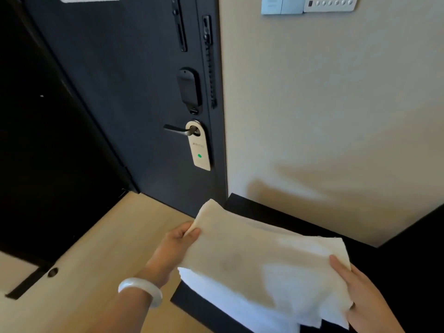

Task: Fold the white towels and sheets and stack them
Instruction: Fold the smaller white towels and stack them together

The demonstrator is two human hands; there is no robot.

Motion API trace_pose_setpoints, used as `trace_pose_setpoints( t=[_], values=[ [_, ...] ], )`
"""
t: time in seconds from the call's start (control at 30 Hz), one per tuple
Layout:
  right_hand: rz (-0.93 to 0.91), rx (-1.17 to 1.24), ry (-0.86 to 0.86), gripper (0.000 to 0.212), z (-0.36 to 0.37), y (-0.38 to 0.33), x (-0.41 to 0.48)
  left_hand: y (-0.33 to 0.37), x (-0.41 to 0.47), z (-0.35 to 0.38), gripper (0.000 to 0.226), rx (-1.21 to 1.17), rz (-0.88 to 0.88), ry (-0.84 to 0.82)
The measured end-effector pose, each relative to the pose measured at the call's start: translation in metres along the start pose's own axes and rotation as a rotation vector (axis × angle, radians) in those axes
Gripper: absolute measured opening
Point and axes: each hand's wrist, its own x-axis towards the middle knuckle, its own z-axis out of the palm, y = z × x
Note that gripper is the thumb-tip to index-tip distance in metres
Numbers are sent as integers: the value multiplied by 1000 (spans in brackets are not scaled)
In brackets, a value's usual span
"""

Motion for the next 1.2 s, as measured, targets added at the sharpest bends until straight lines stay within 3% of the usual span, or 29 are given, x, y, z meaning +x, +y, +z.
trace_pose_setpoints(
  t=[0.17,0.23,0.3,0.4,0.53,0.6,0.7,0.77,0.83,0.9,1.03,1.1,1.2],
  values=[
    [33,-181,141,28,23,31,33,-36,77,-18,16,298,-32,-138],
    [-92,-360,404,23,31,53,45,-54,100,-19,21,402,-43,-196],
    [-212,-471,544,23,37,65,49,-62,118,-17,24,442,-19,-159],
    [-347,-702,598,20,37,77,46,-60,135,-11,27,553,58,-111],
    [-517,-771,656,20,36,70,43,-60,139,-8,26,575,213,-100],
    [-467,-838,655,30,33,66,47,-67,138,-11,23,574,226,-115],
    [-251,-1088,735,52,41,68,44,-84,132,-16,12,558,170,-145],
    [-406,-1298,834,57,58,71,36,-89,131,-18,13,525,166,-140],
    [-688,-1411,770,56,88,78,28,-91,129,-19,17,482,163,-144],
    [-831,-1429,546,59,126,90,25,-92,128,-19,17,445,151,-121],
    [-737,-1700,152,67,182,120,33,-93,127,-19,11,371,112,-42],
    [-657,-1819,109,71,186,136,38,-96,125,-19,9,339,106,-23],
    [-661,-1788,176,76,192,139,41,-101,120,-21,11,265,132,17]
  ],
)
